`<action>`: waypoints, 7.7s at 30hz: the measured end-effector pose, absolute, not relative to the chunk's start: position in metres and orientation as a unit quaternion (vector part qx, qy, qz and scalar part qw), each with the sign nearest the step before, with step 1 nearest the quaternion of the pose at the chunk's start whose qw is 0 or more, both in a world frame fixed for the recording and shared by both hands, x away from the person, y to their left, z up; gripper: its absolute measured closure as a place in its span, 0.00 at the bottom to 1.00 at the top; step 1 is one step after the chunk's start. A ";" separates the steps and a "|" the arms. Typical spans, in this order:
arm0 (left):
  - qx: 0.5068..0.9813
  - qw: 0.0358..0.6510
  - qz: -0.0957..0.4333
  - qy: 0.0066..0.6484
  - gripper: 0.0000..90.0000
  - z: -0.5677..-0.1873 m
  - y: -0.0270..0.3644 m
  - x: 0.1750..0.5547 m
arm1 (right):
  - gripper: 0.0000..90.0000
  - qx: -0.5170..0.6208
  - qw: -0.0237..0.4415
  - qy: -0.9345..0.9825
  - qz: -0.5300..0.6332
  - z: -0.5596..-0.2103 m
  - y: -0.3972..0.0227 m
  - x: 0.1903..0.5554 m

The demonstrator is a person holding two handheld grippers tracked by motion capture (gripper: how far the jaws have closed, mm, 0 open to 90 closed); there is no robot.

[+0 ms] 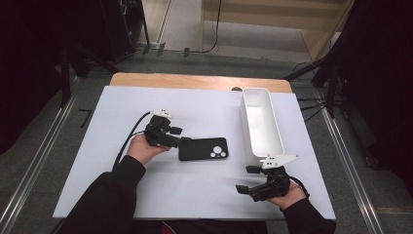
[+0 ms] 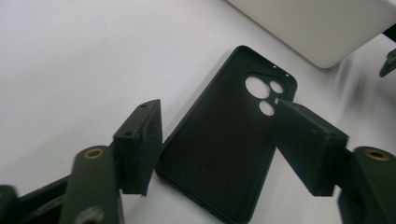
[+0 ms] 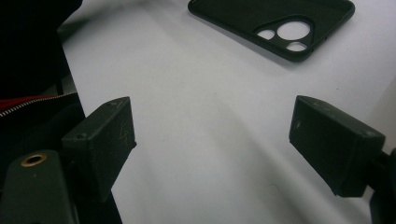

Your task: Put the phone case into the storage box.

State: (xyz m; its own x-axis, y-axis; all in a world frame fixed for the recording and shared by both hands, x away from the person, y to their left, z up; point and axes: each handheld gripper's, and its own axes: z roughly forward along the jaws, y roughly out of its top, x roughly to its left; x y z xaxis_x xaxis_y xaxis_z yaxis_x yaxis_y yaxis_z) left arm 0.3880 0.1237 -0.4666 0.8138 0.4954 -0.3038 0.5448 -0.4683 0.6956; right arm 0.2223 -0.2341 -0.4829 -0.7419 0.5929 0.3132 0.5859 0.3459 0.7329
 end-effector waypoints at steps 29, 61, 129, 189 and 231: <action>0.873 0.368 -0.011 0.321 0.99 -0.499 0.124 0.387 | 0.14 0.357 0.004 0.823 0.442 -0.483 -0.234 0.221; 0.866 0.354 -0.038 0.351 0.99 -0.497 0.173 0.345 | 0.14 0.358 0.006 0.822 0.443 -0.483 -0.234 0.222; 0.852 0.417 -0.072 0.307 0.30 -0.470 0.211 0.275 | 0.14 0.375 0.027 0.816 0.440 -0.483 -0.238 0.224; 0.848 0.431 0.000 0.308 0.30 -0.460 0.155 0.333 | 0.14 0.378 0.024 0.815 0.438 -0.485 -0.238 0.224; 0.864 0.410 0.038 0.290 0.00 -0.490 0.110 0.351 | 0.14 0.376 0.023 0.816 0.437 -0.484 -0.238 0.223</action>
